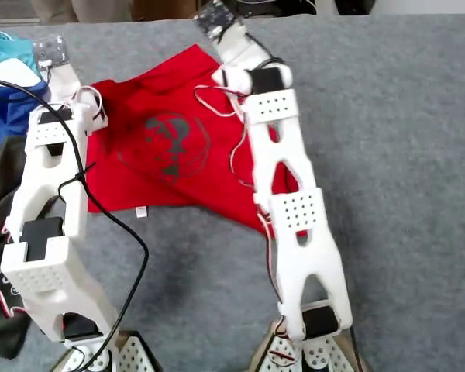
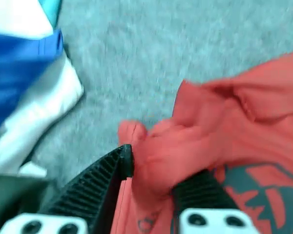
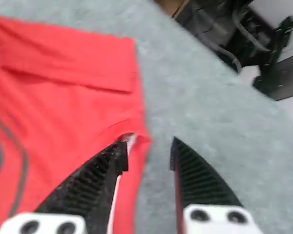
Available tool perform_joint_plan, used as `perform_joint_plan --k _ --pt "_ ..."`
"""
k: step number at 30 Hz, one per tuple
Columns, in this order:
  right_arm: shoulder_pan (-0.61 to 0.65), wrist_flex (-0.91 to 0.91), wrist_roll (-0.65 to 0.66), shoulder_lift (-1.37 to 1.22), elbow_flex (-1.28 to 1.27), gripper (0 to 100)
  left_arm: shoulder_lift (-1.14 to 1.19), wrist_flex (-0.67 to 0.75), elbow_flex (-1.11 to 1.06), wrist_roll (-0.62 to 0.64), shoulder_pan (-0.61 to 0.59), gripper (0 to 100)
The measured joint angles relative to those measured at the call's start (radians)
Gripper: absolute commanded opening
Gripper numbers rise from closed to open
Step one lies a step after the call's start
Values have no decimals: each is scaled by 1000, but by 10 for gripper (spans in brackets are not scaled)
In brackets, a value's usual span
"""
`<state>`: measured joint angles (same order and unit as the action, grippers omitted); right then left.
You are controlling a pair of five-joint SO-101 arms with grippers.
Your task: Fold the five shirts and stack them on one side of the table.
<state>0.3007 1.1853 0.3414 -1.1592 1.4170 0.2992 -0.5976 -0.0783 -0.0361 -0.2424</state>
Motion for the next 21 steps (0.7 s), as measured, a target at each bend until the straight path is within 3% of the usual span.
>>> perform_joint_plan --k 9,15,21 --pt "71 103 2 -114 -2 178 0 -58 -9 0 -20 182" --pt "69 245 2 -141 -2 30 0 -71 -9 0 -26 182" --pt "64 423 118 -140 -2 5 0 -261 54 0 -26 183"
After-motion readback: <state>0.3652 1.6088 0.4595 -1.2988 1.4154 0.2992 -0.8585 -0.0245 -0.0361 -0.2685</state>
